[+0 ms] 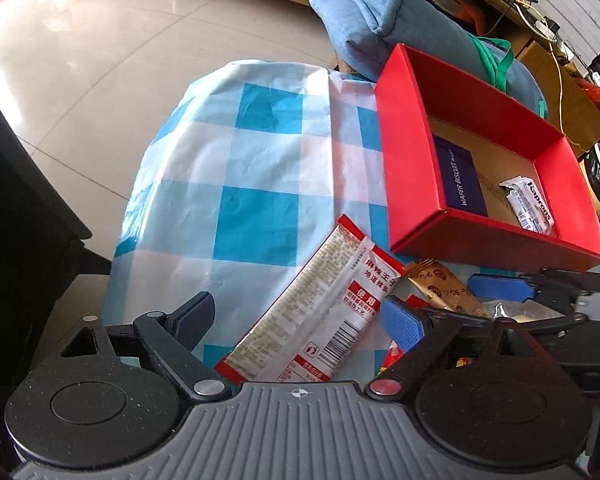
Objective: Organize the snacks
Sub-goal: 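Grasp the gold cookie packet with the right gripper while the left gripper grasps the white-red spicy strip packet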
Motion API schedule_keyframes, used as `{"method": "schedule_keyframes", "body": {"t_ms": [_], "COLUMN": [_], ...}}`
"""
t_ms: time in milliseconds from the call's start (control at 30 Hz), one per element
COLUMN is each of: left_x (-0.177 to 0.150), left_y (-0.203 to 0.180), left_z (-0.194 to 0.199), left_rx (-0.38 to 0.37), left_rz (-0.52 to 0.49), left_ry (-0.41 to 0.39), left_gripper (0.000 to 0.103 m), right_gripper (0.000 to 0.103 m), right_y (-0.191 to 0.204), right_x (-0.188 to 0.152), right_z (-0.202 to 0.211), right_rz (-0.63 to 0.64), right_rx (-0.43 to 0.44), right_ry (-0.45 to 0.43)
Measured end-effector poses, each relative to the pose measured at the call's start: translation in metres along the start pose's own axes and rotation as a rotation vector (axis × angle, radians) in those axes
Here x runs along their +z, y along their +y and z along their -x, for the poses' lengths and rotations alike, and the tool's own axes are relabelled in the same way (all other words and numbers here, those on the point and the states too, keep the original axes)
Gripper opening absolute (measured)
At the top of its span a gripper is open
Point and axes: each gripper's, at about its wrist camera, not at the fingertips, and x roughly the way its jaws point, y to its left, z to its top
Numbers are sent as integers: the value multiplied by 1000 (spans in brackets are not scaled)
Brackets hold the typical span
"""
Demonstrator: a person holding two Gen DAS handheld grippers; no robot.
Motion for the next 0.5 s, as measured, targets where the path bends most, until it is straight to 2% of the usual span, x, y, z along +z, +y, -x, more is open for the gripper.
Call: {"method": "schedule_keyframes", "body": {"t_ms": [100,133,200,367,500], "left_x": [0,1,2,4,3], "left_y": [1,1,0,-11,-24], "left_z": [-2,-2,-4,-22,-35], "left_rx": [-2,-2,-4,36,78], "left_rz": [-2,-4,-16,-88,-199], "left_ry": [8,10,13,37,48], "left_gripper": [93,93,94,94,94], "right_gripper": [48,38,38,37,36], "right_y": [3,0,-6,-7,-12], "right_x": [0,0,-1,-9,-15], "right_z": [0,2,4,15,24], "right_rz": [22,10,-29,-15,-22], "right_rx": [-14,6,39,8,-12], "right_ry": [-11,-10,-2,-8,-18]}}
